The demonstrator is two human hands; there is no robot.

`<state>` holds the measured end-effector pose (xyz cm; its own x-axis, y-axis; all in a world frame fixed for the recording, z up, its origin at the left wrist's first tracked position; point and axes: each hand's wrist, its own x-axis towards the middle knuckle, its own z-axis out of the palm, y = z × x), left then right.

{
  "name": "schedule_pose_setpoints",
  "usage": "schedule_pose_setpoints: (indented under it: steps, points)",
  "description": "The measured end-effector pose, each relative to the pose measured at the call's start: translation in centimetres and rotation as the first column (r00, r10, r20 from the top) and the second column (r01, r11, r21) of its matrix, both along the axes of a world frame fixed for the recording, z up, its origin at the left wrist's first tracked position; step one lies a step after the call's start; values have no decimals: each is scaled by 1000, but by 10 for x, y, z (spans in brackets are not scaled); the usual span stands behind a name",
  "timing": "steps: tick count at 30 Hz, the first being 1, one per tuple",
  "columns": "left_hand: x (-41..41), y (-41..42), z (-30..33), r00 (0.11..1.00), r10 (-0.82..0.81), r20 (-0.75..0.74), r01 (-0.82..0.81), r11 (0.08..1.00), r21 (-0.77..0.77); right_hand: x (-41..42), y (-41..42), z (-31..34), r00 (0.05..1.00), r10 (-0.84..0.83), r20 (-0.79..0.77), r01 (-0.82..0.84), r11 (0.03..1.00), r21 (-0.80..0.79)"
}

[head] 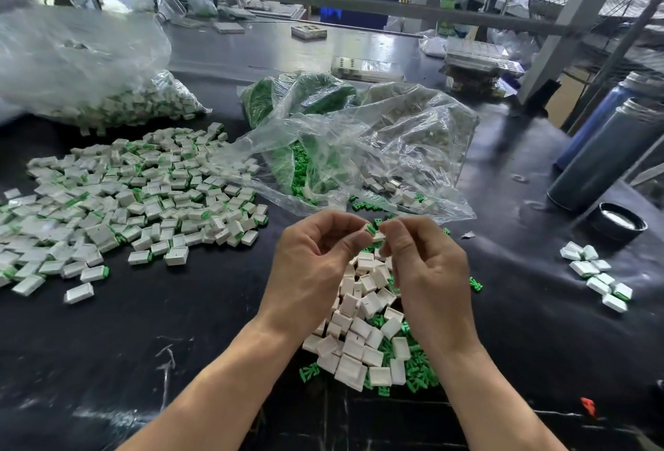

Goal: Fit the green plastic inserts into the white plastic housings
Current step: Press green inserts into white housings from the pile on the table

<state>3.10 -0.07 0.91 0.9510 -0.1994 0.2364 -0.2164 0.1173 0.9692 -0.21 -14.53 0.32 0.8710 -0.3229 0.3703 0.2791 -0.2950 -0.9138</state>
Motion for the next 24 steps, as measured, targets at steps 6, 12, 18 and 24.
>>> schedule_pose_setpoints:
  steps: [6, 12, 18, 24]
  points:
    - [0, 5, -2, 986, 83, 147, -115, 968, 222, -1, -1, -2, 1000, 7, 30, -1, 981, -192]
    - [3, 11, -1, 922, 94, 376, -259, 872, 416, 1, -5, -1, 999, 32, 36, -19, 951, -308]
    - [6, 13, -3, 910, 56, 412, -254, 859, 445, 0, -8, 0, 998, 56, 24, -44, 936, -350]
    - [9, 15, -5, 929, 35, 369, -195, 892, 407, 0, -11, 3, 995, 96, 34, -75, 918, -388]
